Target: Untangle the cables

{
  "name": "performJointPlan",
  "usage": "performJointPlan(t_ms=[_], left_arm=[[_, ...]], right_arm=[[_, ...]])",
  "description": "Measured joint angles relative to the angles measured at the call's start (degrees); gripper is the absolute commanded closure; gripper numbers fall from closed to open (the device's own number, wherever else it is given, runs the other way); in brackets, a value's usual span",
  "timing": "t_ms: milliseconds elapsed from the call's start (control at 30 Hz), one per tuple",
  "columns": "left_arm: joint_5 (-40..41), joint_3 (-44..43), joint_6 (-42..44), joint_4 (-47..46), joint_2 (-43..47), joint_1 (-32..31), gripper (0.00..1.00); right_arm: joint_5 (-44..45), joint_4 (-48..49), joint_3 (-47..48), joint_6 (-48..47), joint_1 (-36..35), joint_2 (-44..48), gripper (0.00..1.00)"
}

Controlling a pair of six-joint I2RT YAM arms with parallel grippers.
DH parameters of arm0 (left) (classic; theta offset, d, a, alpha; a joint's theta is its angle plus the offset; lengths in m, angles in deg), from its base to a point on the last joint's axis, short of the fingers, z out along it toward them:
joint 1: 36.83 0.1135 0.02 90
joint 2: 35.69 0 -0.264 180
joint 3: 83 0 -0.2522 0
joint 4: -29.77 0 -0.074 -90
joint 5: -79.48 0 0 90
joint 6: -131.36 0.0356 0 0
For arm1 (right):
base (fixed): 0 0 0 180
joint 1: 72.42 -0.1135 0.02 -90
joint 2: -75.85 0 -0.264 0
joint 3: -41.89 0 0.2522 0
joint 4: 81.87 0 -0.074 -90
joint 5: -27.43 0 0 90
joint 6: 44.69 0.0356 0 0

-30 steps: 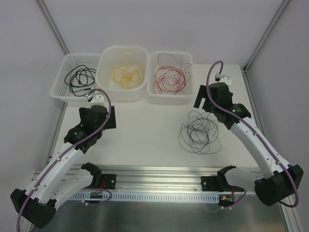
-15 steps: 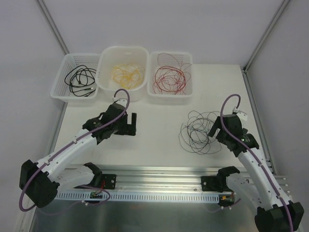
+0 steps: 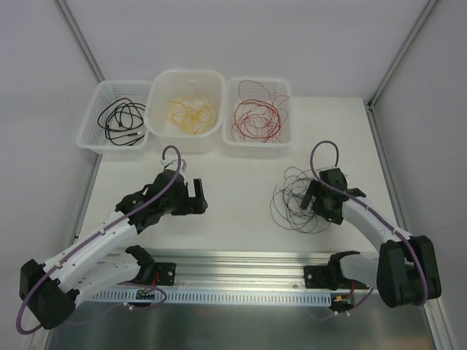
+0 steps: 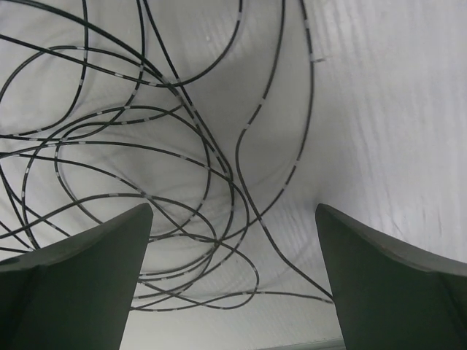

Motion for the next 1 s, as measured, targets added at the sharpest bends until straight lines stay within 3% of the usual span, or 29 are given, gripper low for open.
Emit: performJointPlan(t_ms=[200, 300, 400, 433, 500, 533, 600, 800, 1000], left_arm=[[-0.9, 1.1, -1.7, 0.3, 0.2, 0.0, 0.01], [-0.9, 1.1, -2.3, 0.3, 0.2, 0.0, 0.01], [-0.9, 1.1, -2.5, 0.3, 0.3, 0.0, 0.01], [-1.0, 1.2, -2.6, 0.3, 0.3, 0.0, 0.01], [-1.0, 1.2, -2.7, 0.3, 0.8, 0.0, 0.01], [-1.0, 1.3, -2.7, 0.3, 1.1, 0.0, 0.01], [-1.0, 1.3, -2.8, 0.3, 1.8, 0.0, 0.01], [-1.3, 1.3, -4.5, 0.3, 3.1, 0.0, 0.01], [-3.4, 0.5, -7.9, 0.7, 5.1, 0.0, 0.01]], right_arm=[[2.1, 1.3, 1.3, -2.3, -5.3, -5.2, 0.01], [3.5, 0.8, 3.3, -3.2, -8.1, -8.6, 0.12], [3.2, 1.4, 6.1, -4.1, -11.0, -12.3, 0.37], [3.2, 1.6, 7.1, -4.4, -12.2, -13.4, 0.56], [3.2, 2.1, 8.5, -5.1, -14.6, -15.2, 0.72], [3.4, 2.1, 9.1, -5.6, -15.8, -15.8, 0.86], [3.5, 2.2, 9.9, -6.3, -17.9, -16.7, 0.98], [-0.5, 3.7, 10.4, -6.4, -23.8, -16.6, 0.99], [-3.5, 7.0, 12.9, -4.7, -29.3, -11.0, 0.99]])
